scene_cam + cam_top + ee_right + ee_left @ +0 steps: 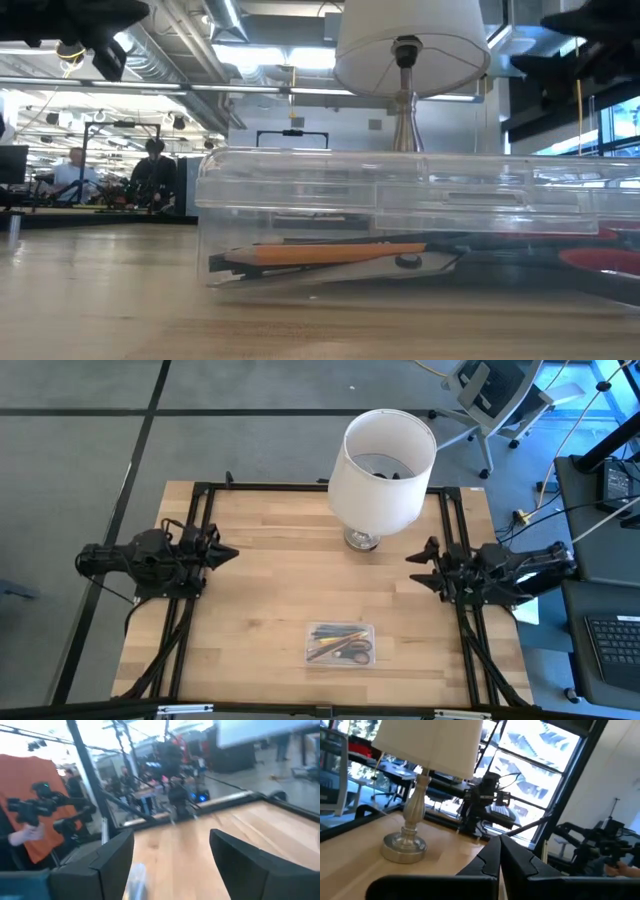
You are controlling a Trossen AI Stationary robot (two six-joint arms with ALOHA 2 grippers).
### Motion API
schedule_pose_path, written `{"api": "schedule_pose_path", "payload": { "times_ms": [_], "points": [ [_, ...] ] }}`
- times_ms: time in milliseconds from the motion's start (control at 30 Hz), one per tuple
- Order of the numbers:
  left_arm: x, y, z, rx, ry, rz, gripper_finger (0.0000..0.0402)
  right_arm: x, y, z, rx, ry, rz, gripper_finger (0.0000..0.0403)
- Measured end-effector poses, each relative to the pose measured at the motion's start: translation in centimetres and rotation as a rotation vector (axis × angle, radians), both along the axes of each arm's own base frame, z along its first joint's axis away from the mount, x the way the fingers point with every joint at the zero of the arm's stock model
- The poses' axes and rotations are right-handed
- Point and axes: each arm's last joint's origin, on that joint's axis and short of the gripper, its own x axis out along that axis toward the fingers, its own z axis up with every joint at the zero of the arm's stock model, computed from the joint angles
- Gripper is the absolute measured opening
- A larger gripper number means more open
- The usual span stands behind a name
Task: Pick & place school supplies into a supply box
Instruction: Return to home position
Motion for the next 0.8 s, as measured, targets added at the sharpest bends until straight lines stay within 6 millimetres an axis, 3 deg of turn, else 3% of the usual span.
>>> {"api": "schedule_pose_path", "payload": {
  "times_ms": [167, 367, 800],
  "points": [
    [0.2, 0.1, -0.2, 0.0, 0.003, -0.008, 0.0008, -0.3, -0.4, -0.4, 0.027, 0.035, -0.027, 0.0265],
    [1.0, 0.1, -1.8, 0.021, -0.051, 0.0, 0.0006, 0.0, -0.4, -0.9, -0.014, -0.024, -0.042, 0.0265],
    [2.2, 0.0, -5.8, -0.025, 0.011, -0.014, 0.0006, 0.4, -0.4, -2.2, -0.013, -0.032, -0.044, 0.0265]
  ]
}}
